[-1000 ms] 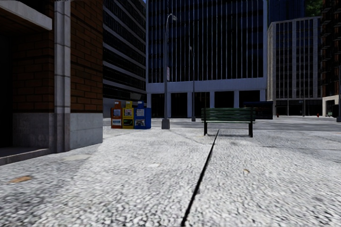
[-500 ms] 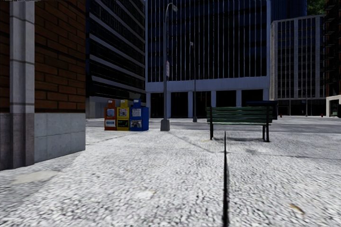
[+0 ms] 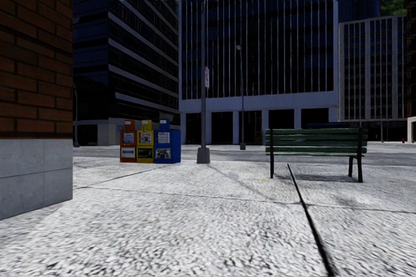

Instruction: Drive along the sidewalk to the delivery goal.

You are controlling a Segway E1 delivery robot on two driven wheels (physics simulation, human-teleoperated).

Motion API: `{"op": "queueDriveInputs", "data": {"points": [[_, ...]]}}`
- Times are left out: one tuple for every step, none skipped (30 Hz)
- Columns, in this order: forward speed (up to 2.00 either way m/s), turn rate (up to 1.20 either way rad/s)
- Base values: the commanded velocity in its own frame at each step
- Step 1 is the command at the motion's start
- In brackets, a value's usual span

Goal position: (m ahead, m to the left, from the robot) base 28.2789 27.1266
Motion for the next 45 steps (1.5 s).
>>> {"op": "queueDriveInputs", "data": {"points": [[2.00, 0.22], [2.00, 0.22], [2.00, 0.22], [2.00, 0.25], [2.00, 0.26], [2.00, 0.27], [2.00, 0.27], [2.00, 0.27], [2.00, 0.27], [2.00, 0.33], [2.00, 0.33], [2.00, 0.38], [2.00, 0.39], [2.00, 0.39], [2.00, 0.39], [2.00, 0.39], [2.00, 0.39], [2.00, 0.39], [2.00, 0.39], [2.00, 0.39], [2.00, 0.39], [2.00, 0.39], [2.00, 0.39], [2.00, 0.39], [2.00, 0.39], [2.00, 0.39], [2.00, 0.39], [2.00, 0.39], [2.00, 0.39], [2.00, 0.39], [2.00, 0.39], [2.00, 0.39], [2.00, 0.39], [2.00, 0.39], [2.00, 0.39], [2.00, 0.40], [2.00, 0.41], [2.00, 0.41], [2.00, 0.41], [2.00, 0.41], [2.00, 0.41], [2.00, 0.41], [2.00, 0.42], [2.00, 0.43], [2.00, 0.44]]}}
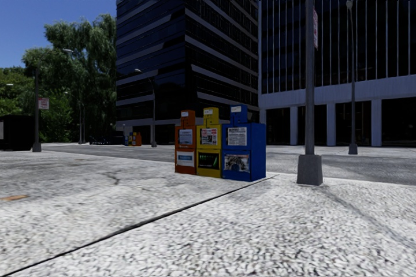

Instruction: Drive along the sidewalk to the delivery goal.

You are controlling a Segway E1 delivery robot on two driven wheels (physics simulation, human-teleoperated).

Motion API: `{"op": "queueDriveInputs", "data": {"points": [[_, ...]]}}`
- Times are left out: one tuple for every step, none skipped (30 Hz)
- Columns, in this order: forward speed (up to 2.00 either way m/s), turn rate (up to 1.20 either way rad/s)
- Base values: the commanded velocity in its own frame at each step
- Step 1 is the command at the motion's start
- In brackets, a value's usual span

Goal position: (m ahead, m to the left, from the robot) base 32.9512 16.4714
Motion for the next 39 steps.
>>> {"op": "queueDriveInputs", "data": {"points": [[2.00, 0.44], [2.00, 0.44], [2.00, 0.45], [2.00, 0.45], [2.00, 0.45], [2.00, 0.45], [2.00, 0.45], [2.00, 0.45], [2.00, 0.45], [2.00, 0.45], [2.00, 0.45], [2.00, 0.45], [2.00, 0.45], [2.00, 0.45], [2.00, 0.45], [2.00, 0.45], [2.00, 0.45], [2.00, 0.45], [2.00, 0.45], [2.00, 0.45], [2.00, 0.45], [2.00, 0.45], [2.00, 0.45], [2.00, 0.45], [2.00, 0.45], [2.00, 0.45], [2.00, 0.45], [2.00, 0.45], [2.00, 0.45], [2.00, 0.45], [2.00, 0.45], [2.00, 0.45], [2.00, 0.45], [2.00, 0.45], [2.00, 0.45], [2.00, 0.45], [2.00, 0.45], [2.00, 0.45], [2.00, 0.45]]}}
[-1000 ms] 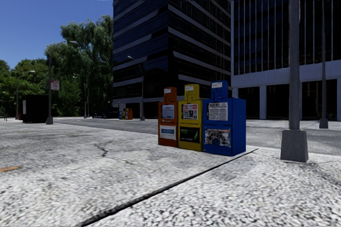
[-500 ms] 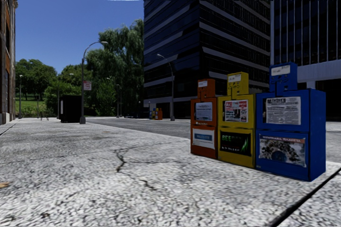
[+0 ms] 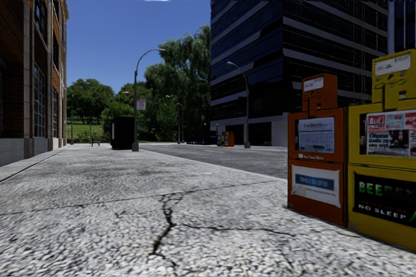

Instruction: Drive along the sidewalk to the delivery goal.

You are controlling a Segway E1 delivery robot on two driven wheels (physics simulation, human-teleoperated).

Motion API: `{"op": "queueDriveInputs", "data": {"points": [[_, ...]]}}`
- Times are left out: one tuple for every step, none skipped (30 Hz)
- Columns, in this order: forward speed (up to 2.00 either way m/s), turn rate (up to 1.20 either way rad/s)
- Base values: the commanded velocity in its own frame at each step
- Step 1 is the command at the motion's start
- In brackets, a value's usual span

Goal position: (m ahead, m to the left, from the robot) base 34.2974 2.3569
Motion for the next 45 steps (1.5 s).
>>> {"op": "queueDriveInputs", "data": {"points": [[2.00, 0.45], [2.00, 0.45], [2.00, 0.45], [2.00, 0.45], [2.00, 0.45], [2.00, 0.45], [2.00, 0.45], [2.00, 0.45], [2.00, 0.45], [2.00, 0.45], [2.00, 0.45], [2.00, 0.45], [2.00, 0.45], [2.00, 0.45], [2.00, 0.45], [2.00, 0.45], [2.00, 0.45], [2.00, 0.45], [2.00, 0.45], [2.00, 0.45], [2.00, 0.45], [2.00, 0.45], [2.00, 0.45], [2.00, 0.45], [2.00, 0.45], [2.00, 0.45], [2.00, 0.45], [2.00, 0.45], [2.00, 0.45], [2.00, 0.45], [2.00, 0.45], [2.00, 0.45], [2.00, 0.45], [2.00, 0.45], [2.00, 0.45], [2.00, 0.45], [2.00, 0.45], [2.00, 0.45], [2.00, 0.45], [2.00, 0.45], [2.00, 0.45], [2.00, 0.45], [2.00, 0.45], [2.00, 0.45], [2.00, 0.43]]}}
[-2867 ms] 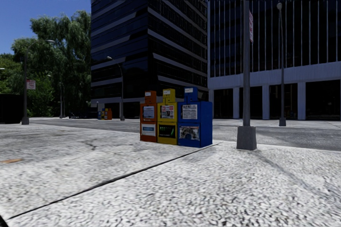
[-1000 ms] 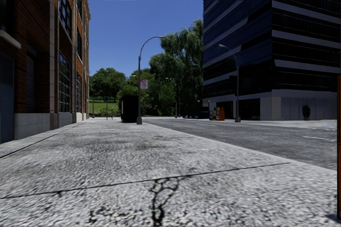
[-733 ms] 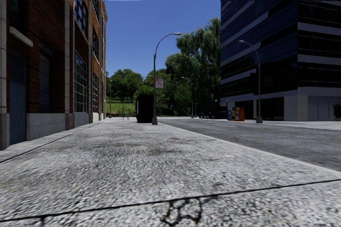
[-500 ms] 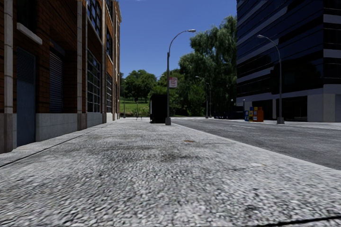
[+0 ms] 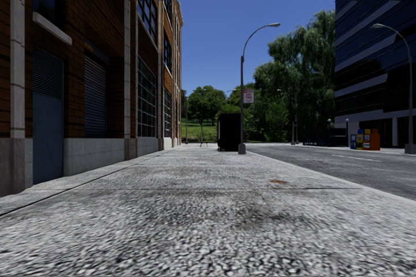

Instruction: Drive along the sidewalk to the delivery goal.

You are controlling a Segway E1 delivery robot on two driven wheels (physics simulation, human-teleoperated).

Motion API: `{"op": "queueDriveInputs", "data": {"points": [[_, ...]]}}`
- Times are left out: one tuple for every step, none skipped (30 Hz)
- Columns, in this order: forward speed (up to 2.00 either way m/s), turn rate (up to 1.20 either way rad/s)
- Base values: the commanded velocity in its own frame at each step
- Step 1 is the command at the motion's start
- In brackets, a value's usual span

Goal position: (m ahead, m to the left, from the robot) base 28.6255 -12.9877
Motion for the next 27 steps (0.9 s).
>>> {"op": "queueDriveInputs", "data": {"points": [[2.00, 0.40], [2.00, 0.38], [2.00, 0.38], [2.00, 0.00], [2.00, 0.00], [2.00, 0.00], [2.00, 0.00], [2.00, 0.00], [2.00, 0.00], [2.00, 0.00], [2.00, 0.00], [2.00, 0.00], [2.00, 0.00], [2.00, 0.00], [2.00, 0.00], [2.00, 0.00], [2.00, 0.00], [2.00, 0.00], [2.00, 0.00], [2.00, 0.00], [2.00, 0.00], [2.00, 0.00], [2.00, 0.00], [2.00, 0.00], [2.00, 0.00], [2.00, 0.00], [2.00, 0.00]]}}
